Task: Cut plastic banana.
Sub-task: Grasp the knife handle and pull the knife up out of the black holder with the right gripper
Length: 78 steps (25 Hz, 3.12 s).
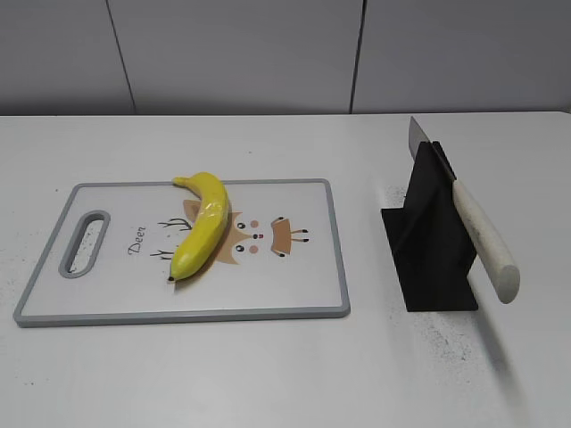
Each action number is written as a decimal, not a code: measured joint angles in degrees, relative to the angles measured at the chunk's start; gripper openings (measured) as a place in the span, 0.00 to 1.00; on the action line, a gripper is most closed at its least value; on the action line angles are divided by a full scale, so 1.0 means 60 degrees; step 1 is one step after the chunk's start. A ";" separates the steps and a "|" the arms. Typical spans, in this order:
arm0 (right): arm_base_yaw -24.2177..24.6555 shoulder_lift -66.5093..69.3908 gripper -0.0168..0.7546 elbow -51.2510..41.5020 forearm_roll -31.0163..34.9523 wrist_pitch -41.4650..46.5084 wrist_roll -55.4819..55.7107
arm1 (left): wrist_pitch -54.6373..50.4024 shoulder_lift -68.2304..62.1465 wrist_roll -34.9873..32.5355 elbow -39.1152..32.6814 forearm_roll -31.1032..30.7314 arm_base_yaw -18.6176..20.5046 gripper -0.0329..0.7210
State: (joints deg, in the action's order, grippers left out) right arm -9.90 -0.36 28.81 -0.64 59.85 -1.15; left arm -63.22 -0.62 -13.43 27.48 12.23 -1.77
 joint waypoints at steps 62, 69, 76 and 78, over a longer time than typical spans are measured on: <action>-0.0021 1.2472 0.79 0.5705 0.2427 0.1603 -0.0397 | 0.0146 0.0000 0.0000 0.0000 0.0644 0.0000 0.85; -0.1588 1.4168 0.79 0.6568 0.1424 0.1603 0.0590 | 0.0146 0.0000 0.0000 -0.0001 0.0655 0.0000 0.83; -0.2492 1.5350 0.78 0.6953 0.0646 0.1332 0.1794 | 0.0128 0.0000 0.0000 -0.0001 0.0605 0.0000 0.83; -0.2502 1.5714 0.78 0.6953 0.0525 0.1256 0.2087 | 0.0128 0.0000 0.0000 -0.0001 0.0605 0.0000 0.83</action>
State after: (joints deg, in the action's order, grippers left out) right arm -24.91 93.92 70.53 2.51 67.38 11.37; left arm -62.46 -0.62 -13.43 27.47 15.86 -1.77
